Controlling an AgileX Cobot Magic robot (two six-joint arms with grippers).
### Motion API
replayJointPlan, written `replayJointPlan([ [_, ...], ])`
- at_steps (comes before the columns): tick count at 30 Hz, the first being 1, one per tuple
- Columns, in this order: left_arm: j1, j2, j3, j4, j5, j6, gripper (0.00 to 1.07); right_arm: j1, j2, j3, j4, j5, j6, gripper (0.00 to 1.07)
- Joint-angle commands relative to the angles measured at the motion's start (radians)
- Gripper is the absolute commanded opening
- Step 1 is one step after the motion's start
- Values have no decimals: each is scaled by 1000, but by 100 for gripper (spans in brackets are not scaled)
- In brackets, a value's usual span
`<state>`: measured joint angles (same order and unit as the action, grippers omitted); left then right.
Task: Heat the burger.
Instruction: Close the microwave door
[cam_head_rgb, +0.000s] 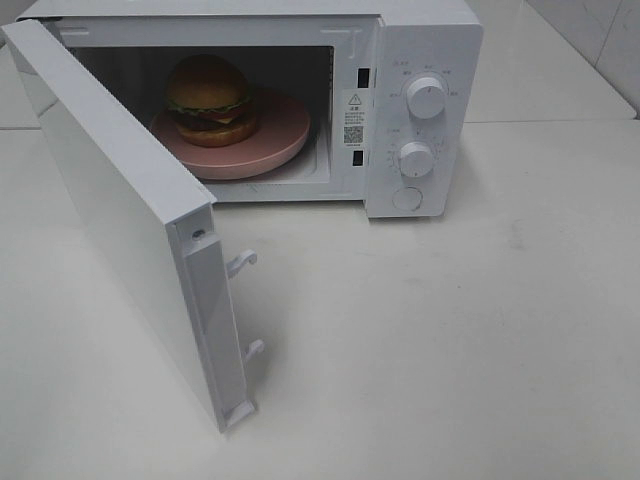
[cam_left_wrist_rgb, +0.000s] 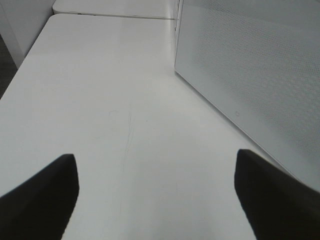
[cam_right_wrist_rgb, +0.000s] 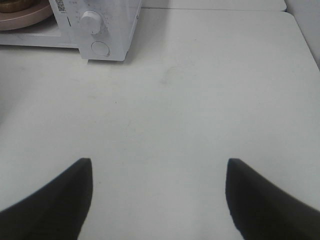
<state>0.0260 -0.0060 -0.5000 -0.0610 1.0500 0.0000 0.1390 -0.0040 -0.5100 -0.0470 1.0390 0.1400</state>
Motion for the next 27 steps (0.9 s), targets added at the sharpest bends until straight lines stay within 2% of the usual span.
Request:
replayJointPlan([
  [1, -5, -16, 1, -1, -14, 0, 78, -7, -26, 1, 3, -2, 2, 73],
  [10, -5, 32, -17, -36, -38, 0, 77, -7, -26, 1, 3, -2, 2, 73],
  [14, -5, 91, -39, -35, -105, 0, 77, -7, -26, 1, 3, -2, 2, 73],
  [17, -5, 128, -38, -30, -141, 0, 74, -7, -26, 1, 3, -2, 2, 73],
  [18, -5, 158, -38, -22, -165, 0, 67, -7, -26, 1, 3, -2, 2, 73],
  [20, -5, 171, -38, -19, -175, 0, 63, -7, -26, 1, 3, -2, 2, 73],
  [21, -5, 205, -38, -17, -187, 0, 53, -7, -26, 1, 3, -2, 2, 73],
  [22, -5, 205, -38, -17, -187, 0, 53, -7, -26, 1, 3, -2, 2, 73],
  [23, -5, 241, -38, -19, -198, 0, 40, -7, -26, 1, 3, -2, 2, 73],
  [24, -5, 241, -38, -19, -198, 0, 40, -7, -26, 1, 3, -2, 2, 73],
  [25, -5, 257, -38, -19, -203, 0, 33, -7, -26, 1, 3, -2, 2, 73],
  [26, -5, 294, -38, -23, -225, -6, 21, -7, -26, 1, 3, -2, 2, 73],
  [27, -5, 294, -38, -23, -225, -6, 21, -7, -26, 1, 3, -2, 2, 73],
])
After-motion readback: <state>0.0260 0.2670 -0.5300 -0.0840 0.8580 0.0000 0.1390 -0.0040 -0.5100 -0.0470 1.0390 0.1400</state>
